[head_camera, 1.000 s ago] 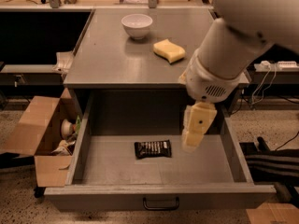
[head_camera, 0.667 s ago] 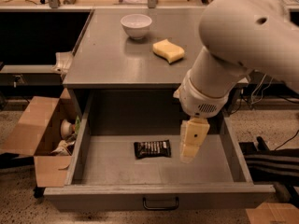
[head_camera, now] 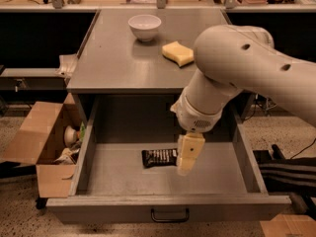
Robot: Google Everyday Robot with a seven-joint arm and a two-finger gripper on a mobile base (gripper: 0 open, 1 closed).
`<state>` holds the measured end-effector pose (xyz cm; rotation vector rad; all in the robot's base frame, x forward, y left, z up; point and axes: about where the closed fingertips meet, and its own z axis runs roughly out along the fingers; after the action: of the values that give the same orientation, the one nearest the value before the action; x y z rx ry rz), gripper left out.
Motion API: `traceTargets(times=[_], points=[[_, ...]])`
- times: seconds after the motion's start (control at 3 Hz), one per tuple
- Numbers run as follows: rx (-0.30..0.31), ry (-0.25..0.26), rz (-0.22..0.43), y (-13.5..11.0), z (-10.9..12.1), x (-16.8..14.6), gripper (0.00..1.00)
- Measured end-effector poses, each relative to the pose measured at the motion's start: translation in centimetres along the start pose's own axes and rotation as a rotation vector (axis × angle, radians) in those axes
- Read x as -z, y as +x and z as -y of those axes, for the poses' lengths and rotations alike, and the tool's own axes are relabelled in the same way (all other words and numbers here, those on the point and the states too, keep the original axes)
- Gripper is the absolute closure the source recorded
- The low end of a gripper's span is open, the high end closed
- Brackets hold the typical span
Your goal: Pick rxbar chocolate from top drawer and place on counter
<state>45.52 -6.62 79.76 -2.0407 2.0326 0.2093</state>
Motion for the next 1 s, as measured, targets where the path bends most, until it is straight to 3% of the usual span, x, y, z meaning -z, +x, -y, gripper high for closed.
traceTargets(times=[0.67,1.0], points=[[0.049,0.032,0.100,-3.9,2.3,-2.8,0.00],[0.049,0.032,0.100,-3.9,2.3,-2.8,0.00]])
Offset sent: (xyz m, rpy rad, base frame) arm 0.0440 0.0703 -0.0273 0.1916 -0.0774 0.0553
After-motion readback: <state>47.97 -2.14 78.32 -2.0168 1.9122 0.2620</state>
